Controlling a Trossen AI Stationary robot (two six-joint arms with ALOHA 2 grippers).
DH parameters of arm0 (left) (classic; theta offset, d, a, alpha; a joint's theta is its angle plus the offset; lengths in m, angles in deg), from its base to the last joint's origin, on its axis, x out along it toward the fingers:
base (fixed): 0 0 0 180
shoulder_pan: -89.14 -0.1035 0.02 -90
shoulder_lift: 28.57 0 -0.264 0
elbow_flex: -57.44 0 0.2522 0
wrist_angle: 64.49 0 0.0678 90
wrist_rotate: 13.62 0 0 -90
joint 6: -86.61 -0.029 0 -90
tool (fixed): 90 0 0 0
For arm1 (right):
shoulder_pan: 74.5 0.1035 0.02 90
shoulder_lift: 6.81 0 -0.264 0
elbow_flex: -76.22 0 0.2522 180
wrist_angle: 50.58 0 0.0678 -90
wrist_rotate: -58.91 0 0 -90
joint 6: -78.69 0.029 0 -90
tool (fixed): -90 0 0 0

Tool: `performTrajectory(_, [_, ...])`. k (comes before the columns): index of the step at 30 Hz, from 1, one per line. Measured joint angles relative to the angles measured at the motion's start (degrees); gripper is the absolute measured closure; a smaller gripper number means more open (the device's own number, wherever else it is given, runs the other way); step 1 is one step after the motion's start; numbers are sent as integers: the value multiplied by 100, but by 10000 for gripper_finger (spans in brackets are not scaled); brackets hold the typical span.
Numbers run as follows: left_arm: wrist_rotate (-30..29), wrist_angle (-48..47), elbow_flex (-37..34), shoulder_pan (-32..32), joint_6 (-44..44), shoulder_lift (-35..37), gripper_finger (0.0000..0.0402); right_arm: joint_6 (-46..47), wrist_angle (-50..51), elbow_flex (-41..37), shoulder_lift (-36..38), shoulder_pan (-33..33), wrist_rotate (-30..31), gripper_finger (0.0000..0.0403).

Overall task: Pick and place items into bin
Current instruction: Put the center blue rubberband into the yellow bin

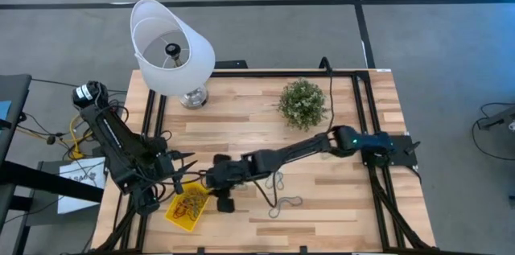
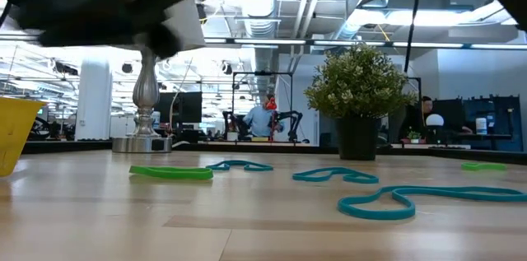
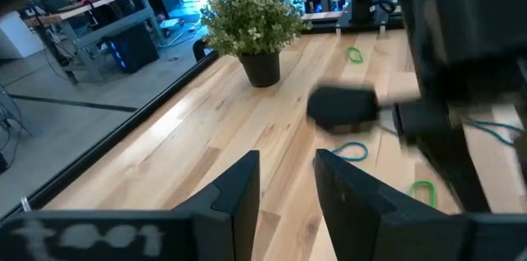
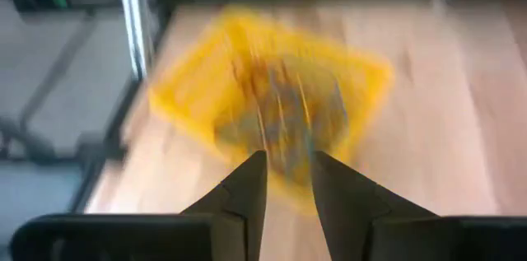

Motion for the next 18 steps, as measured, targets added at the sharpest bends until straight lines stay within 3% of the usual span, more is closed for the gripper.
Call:
performTrajectory(6, [184, 0, 0, 0, 14, 0, 292, 310, 2737, -12, 625, 121, 712, 324])
performTrajectory(13, [249, 15, 0, 0, 236, 2, 292, 1449, 5506, -8, 1669, 222, 3282, 325])
performTrajectory(18, [221, 26, 0, -2, 820, 2, 292, 2608, 6326, -356, 2448, 363, 4609, 325])
